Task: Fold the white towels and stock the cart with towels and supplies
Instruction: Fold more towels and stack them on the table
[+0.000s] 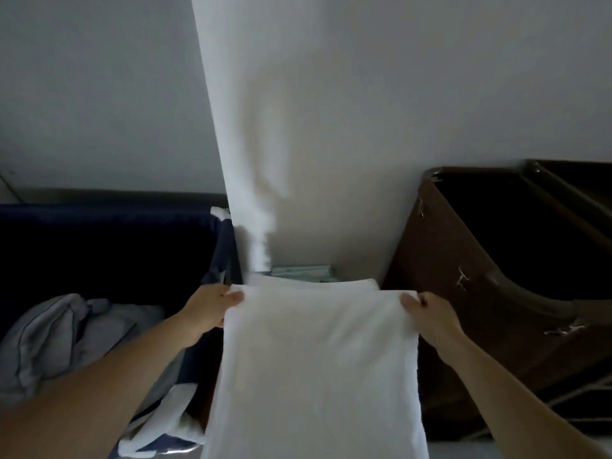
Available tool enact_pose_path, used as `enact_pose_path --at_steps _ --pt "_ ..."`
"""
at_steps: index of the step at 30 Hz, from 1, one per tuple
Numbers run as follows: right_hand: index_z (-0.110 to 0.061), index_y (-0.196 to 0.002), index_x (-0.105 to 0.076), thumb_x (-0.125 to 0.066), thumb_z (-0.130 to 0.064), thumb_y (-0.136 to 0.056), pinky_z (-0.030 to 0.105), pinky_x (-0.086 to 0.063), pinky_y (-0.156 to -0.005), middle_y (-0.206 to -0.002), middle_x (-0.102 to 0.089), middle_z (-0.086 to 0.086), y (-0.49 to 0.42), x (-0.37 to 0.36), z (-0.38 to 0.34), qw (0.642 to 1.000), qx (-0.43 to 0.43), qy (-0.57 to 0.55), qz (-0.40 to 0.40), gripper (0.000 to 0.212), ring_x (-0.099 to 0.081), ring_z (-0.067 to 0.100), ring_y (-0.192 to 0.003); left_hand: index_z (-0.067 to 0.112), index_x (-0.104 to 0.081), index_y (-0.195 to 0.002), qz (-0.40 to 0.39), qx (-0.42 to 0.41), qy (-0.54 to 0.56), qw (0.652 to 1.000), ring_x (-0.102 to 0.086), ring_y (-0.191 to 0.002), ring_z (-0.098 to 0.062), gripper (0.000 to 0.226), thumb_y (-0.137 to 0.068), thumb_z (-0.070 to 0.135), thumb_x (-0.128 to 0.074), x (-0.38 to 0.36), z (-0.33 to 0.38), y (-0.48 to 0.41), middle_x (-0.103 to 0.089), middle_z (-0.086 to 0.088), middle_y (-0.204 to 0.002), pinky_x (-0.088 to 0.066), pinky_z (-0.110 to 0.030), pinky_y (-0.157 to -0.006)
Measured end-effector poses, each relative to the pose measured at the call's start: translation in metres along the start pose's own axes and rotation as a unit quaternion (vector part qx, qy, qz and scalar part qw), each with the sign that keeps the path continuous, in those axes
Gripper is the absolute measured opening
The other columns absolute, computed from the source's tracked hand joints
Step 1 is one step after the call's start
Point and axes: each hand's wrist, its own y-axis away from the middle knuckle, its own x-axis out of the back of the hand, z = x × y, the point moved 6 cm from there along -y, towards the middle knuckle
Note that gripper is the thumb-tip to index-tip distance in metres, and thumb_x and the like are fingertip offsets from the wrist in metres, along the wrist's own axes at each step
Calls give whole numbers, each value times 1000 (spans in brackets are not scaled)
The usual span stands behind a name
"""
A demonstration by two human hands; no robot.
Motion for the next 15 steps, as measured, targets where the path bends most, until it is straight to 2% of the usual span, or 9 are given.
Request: enact_pose_path --at_steps 3,5,7,9,11,13,15 --pt "-5 -113 -61 -55 -32 -100 35 -46 -75 -89 -57 -2 -39 -48 34 998 -43 -15 -47 31 -55 17 -81 4 -66 -110 -10 49 -79 996 -69 -93 -27 24 -99 24 -59 -37 -41 -49 -71 -12 -103 -57 -45 -86" --pt "-4 -125 -58 -57 -33 -99 33 -45 -77 -100 -61 3 -51 -74 54 994 -75 -30 -77 39 -57 20 -87 3 -62 -115 -9 80 -132 988 -66 -96 -28 29 -101 27 -55 -54 -64 -65 -67 -11 -108 -54 -44 -89" --pt "-4 -128 -57 -59 -34 -98 38 -49 -84 -104 -61 5 -55 -88 70 989 -101 -58 -96 42 -59 23 -94 7 -57 -123 -11 107 -119 987 -63 -99 -26 32 -101 31 -52 -65 -81 -70 -64 -9 -114 -52 -40 -87" --pt "-6 -123 -59 -61 -34 -96 45 -51 -90 -105 -63 5 -58 -93 78 987 -110 -57 -99 39 -61 26 -97 10 -57 -124 -9 125 -101 987 -62 -99 -26 32 -102 33 -51 -65 -89 -74 -63 -8 -114 -52 -43 -90" --pt "-7 -115 -61 -63 -32 -95 44 -52 -88 -104 -64 8 -63 -91 76 988 -112 -53 -96 32 -62 26 -95 11 -60 -115 -4 131 -84 988 -63 -96 -28 27 -102 32 -50 -60 -88 -77 -65 -9 -108 -52 -47 -92" --pt "-9 -101 -63 -64 -27 -95 42 -52 -83 -100 -66 10 -67 -86 65 991 -97 -56 -79 19 -62 25 -88 11 -62 -103 25 113 -52 992 -64 -90 -30 22 -102 29 -49 -55 -76 -75 -67 -12 -100 -54 -46 -84" --pt "-13 -89 -62 -64 -24 -94 40 -50 -75 -92 -66 9 -71 -80 47 992 -72 -87 -61 12 -62 24 -82 10 -61 -99 65 76 -19 995 -62 -83 -29 22 -102 27 -47 -49 -59 -73 -65 -14 -93 -51 -38 -71"
